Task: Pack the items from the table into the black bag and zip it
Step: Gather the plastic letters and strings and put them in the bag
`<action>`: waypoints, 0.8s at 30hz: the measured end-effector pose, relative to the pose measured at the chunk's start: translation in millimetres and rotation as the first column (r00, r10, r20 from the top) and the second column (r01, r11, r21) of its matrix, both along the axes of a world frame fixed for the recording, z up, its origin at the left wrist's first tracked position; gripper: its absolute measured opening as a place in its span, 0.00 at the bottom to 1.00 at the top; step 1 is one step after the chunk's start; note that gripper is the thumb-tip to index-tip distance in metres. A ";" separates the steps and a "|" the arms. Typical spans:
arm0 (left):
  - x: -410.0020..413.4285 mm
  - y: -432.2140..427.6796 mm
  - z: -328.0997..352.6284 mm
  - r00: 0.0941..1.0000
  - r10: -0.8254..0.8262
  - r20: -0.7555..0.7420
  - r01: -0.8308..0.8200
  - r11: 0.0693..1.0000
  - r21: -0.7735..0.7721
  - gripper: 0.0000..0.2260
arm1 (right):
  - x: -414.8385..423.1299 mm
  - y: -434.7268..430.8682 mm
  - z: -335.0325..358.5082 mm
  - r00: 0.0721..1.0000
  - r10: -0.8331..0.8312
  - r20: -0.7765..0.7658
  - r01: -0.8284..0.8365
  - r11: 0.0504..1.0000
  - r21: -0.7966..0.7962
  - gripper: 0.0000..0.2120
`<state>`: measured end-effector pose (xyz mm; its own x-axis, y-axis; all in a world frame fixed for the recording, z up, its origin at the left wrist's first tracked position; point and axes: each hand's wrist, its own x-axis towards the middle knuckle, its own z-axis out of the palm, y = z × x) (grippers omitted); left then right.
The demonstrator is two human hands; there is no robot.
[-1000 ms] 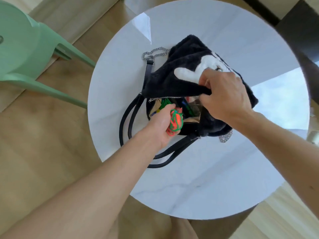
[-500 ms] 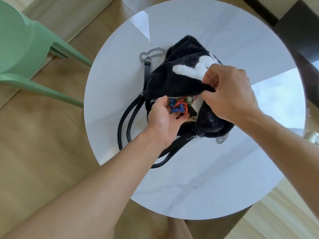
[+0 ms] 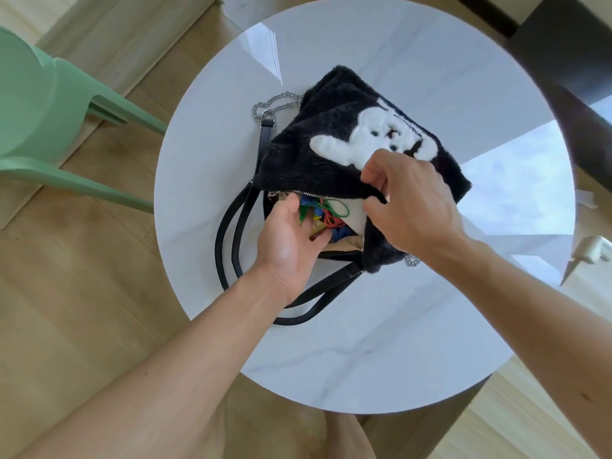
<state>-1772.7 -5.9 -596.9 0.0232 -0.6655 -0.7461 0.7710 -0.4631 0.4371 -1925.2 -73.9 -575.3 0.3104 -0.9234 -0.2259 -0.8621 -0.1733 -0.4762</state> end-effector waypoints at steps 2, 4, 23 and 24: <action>1.5 4.0 -0.3 0.998 -0.023 0.054 0.022 1.000 0.014 0.20 | -2.0 9.2 0.2 1.000 -0.015 0.024 0.015 1.000 0.012 0.13; 5.3 8.8 -0.9 0.995 -0.049 0.092 0.045 0.998 0.038 0.21 | -5.4 20.7 1.1 0.996 -0.058 0.067 0.057 0.998 0.014 0.13; 100.8 10.4 -20.5 0.792 -0.416 0.447 0.384 0.908 0.164 0.17 | 80.7 158.4 -35.4 0.688 -0.711 0.146 0.485 0.600 0.636 0.09; 106.9 7.6 -22.7 0.700 -0.482 0.526 0.445 0.872 0.206 0.15 | 94.5 158.8 -39.5 0.606 -0.787 0.118 0.516 0.501 0.695 0.11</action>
